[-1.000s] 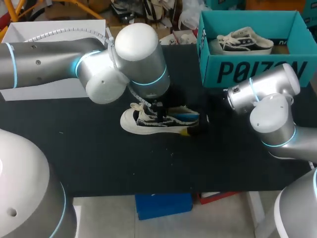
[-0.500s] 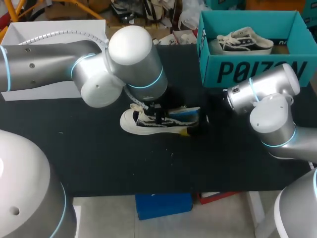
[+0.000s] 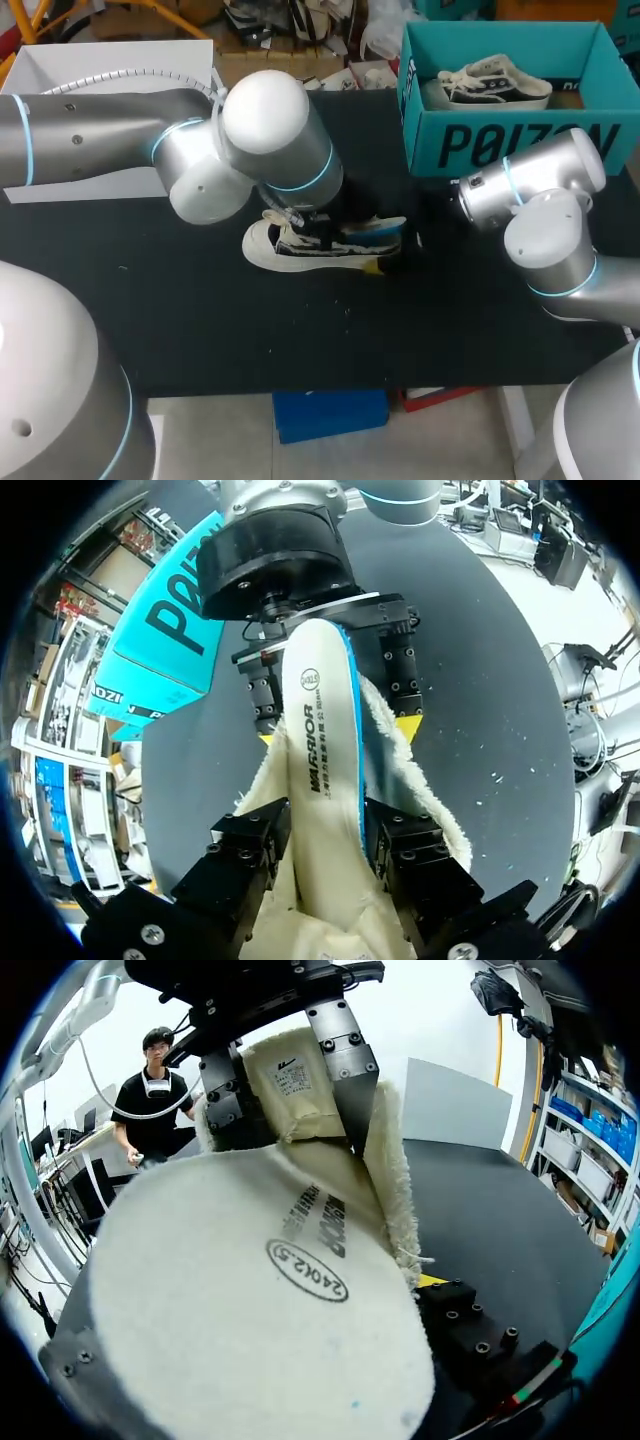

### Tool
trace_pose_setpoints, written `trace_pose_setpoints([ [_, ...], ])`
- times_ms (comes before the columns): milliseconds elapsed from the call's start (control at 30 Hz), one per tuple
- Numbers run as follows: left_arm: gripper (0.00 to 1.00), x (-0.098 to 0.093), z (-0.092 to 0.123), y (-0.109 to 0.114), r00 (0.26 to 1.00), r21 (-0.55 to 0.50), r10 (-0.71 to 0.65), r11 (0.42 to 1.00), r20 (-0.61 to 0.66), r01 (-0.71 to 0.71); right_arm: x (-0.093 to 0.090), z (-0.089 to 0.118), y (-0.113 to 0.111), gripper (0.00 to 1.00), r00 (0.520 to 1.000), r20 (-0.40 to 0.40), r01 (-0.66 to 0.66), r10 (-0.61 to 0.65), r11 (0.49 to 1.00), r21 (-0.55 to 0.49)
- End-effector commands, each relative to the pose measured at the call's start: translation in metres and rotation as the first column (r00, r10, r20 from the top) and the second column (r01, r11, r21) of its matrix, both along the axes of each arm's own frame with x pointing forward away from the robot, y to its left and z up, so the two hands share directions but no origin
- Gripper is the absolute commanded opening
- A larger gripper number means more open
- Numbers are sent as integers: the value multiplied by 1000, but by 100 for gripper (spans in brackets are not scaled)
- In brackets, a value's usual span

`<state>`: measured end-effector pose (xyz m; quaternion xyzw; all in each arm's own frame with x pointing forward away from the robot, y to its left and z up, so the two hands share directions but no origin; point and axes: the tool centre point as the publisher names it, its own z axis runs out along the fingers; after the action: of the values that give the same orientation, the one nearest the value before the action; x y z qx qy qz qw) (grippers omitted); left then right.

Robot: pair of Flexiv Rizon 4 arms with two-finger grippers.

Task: Take the shoe out of the shoebox, open the shoe tongue, remove and reinsert the insole, then place the shoe into the shoebox

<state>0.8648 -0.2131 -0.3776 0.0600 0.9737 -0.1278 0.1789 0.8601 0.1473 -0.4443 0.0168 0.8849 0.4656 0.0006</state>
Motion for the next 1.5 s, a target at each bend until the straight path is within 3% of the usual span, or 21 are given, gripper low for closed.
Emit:
trace_pose_setpoints([
  [33,47,-2,-3,-5,1000,-6,-4,1000,28,4,-1,-1,1,0,1000,-1,1,-1,1000,-2],
  [567,42,14,-4,-27,997,-27,-48,998,59,50,-1,-1,1,0,1000,-1,1,-1,1000,-2],
  [633,33,15,-5,-29,997,-24,-52,998,60,54,-1,-1,1,0,1000,-1,1,-1,1000,-2],
  [700,0,15,-5,-29,997,-23,-58,998,57,60,-1,-1,1,0,1000,-1,1,-1,1000,-2],
  [1100,0,1,2,-20,997,-33,-76,996,29,77,-1,-1,1,0,1000,-1,1,-1,1000,-2],
  [1500,0,-29,37,-17,989,-220,-143,967,-42,130,-1,-1,1,0,1000,-1,1,-1,1000,-2],
])
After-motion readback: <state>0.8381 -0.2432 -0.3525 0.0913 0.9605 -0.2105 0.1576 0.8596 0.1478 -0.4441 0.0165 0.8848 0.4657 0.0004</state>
